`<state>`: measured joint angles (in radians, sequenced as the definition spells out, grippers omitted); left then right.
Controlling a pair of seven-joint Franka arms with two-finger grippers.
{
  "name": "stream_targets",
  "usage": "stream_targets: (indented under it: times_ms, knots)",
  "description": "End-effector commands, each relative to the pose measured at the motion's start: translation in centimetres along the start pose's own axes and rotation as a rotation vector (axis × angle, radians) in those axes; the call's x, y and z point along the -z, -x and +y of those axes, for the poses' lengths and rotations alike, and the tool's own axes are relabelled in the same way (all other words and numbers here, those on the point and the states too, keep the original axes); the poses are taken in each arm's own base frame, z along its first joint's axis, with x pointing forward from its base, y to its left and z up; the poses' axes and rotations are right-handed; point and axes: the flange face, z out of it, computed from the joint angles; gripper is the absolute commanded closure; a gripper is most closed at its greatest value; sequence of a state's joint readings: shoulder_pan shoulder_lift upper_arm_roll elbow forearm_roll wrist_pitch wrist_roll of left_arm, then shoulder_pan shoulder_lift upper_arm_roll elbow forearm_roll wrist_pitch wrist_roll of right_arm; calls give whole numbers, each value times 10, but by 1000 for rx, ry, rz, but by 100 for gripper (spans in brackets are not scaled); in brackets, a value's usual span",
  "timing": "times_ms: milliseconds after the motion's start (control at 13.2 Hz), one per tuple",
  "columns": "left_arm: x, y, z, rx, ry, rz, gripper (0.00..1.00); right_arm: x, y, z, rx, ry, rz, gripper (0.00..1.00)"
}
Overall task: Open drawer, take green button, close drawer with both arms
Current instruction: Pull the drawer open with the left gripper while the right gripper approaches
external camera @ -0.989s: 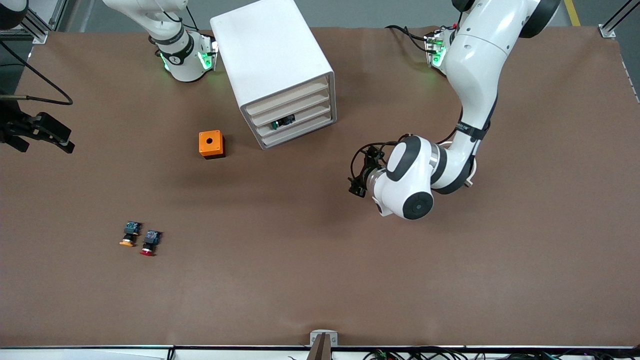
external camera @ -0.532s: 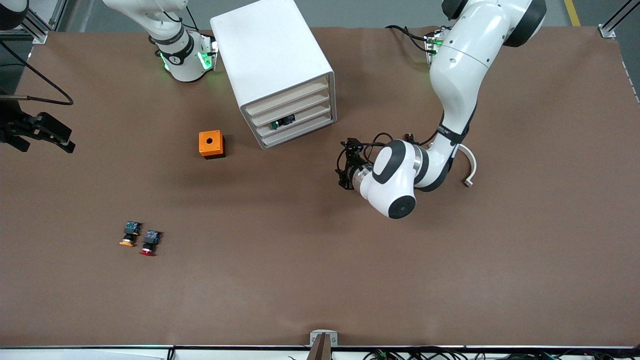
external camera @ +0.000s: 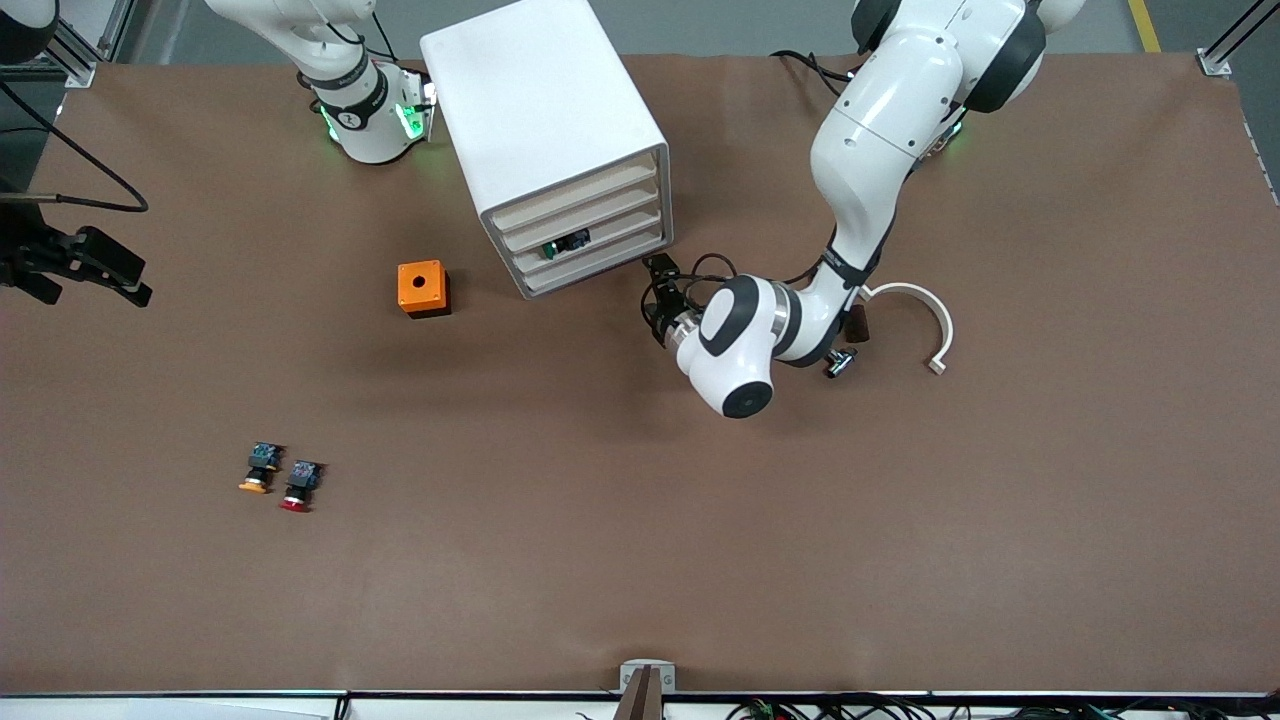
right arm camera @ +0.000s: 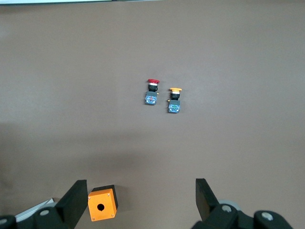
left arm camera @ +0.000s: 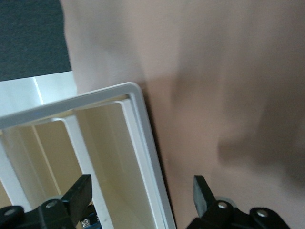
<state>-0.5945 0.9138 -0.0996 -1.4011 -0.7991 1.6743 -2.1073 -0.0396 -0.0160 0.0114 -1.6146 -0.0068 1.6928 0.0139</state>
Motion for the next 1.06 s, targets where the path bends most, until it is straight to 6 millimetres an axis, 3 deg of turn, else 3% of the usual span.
stream_targets:
  times_ms: [0,152,456,608,760,989]
  knots:
    - [-11,3,-8,38,-82,2,24,-7,-2,1,-12,-26,-7,0]
    - [-32,7,-18,38,-162,18,37,-18,-7,0,-11,-28,-24,0]
    - [-47,3,-18,88,-245,31,42,-29,-8,-5,-16,-46,-54,0]
    - [-51,7,-22,84,-251,31,50,-37,-11,-9,-19,-48,-62,0]
    - [-58,8,-22,86,-256,40,51,-37,-12,-26,-72,-68,-66,0]
    - [-62,11,-23,92,-276,19,60,-50,-13,-61,-214,-88,-105,0]
